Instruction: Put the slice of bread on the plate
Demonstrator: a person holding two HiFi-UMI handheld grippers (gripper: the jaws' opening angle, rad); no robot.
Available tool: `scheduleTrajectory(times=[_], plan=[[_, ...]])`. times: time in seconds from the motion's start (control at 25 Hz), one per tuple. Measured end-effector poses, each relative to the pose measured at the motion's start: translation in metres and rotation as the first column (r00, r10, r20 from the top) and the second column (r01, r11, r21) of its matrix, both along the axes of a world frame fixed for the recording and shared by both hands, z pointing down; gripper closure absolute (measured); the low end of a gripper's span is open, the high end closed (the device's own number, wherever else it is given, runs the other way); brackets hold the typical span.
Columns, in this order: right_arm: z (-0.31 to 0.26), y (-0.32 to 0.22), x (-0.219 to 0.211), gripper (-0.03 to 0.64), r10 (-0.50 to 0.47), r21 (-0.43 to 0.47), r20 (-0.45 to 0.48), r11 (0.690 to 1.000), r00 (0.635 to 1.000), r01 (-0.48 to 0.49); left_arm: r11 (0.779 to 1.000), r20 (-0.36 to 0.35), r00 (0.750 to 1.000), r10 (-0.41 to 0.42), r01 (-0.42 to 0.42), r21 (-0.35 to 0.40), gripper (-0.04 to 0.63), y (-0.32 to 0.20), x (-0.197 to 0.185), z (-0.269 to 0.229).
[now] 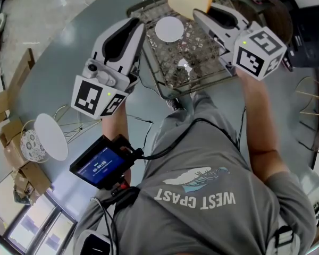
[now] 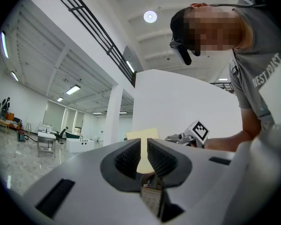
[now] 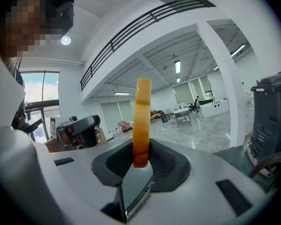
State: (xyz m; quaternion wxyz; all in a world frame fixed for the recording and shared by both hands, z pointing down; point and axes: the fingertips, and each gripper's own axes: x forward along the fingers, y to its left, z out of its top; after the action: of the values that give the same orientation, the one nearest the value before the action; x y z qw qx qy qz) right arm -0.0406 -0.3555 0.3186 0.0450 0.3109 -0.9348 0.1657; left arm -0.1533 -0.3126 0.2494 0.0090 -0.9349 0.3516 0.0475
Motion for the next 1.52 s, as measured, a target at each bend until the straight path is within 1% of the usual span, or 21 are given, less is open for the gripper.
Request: scheduleTrajectory(times=[0.2,0.52,0.88,0.96,1.08,1.16,1.36,1.52], plan=[[0.026,-0.013,-0.001,0.529,0.007,-0.043,-0.013,0.999,1.000,-0.007,0.999,0.007,1.000,-0.020,0.020,-0.028,0.546,-0.002,-0.005,0.008],[0.068,-0.033,-0.003,0.529,0.020,-0.094,-0.068,0.995,0.998,-0.026,0.996,0.018,0.999,-0.047,0.048,-0.071,0.546,-0.005,-0.010,0.021],[0.110,-0.050,-0.005,0.529,0.024,-0.151,-0.100,0.988,0.995,-0.039,0.992,0.025,0.998,-0.058,0.061,-0.113,0.546,-0.007,-0.013,0.031],[0.130,-0.061,-0.003,0.529,0.025,-0.163,-0.115,0.986,0.993,-0.043,0.990,0.028,0.998,-0.061,0.064,-0.124,0.546,-0.016,-0.011,0.042],[0.173,-0.086,-0.003,0.529,0.020,-0.178,-0.128,0.983,0.992,-0.043,0.987,0.035,0.997,-0.066,0.071,-0.144,0.546,-0.038,-0.009,0.076],[0.192,-0.093,-0.005,0.529,0.017,-0.189,-0.137,0.981,0.990,-0.043,0.985,0.037,0.997,-0.069,0.074,-0.154,0.546,-0.043,-0.010,0.088],[0.205,-0.092,-0.006,0.529,0.011,-0.203,-0.173,0.978,0.985,-0.047,0.981,0.036,0.997,-0.074,0.079,-0.177,0.546,-0.040,-0.011,0.088],[0.227,-0.095,-0.008,0.529,0.004,-0.228,-0.193,0.972,0.981,-0.049,0.978,0.037,0.996,-0.080,0.085,-0.193,0.546,-0.041,-0.013,0.095]])
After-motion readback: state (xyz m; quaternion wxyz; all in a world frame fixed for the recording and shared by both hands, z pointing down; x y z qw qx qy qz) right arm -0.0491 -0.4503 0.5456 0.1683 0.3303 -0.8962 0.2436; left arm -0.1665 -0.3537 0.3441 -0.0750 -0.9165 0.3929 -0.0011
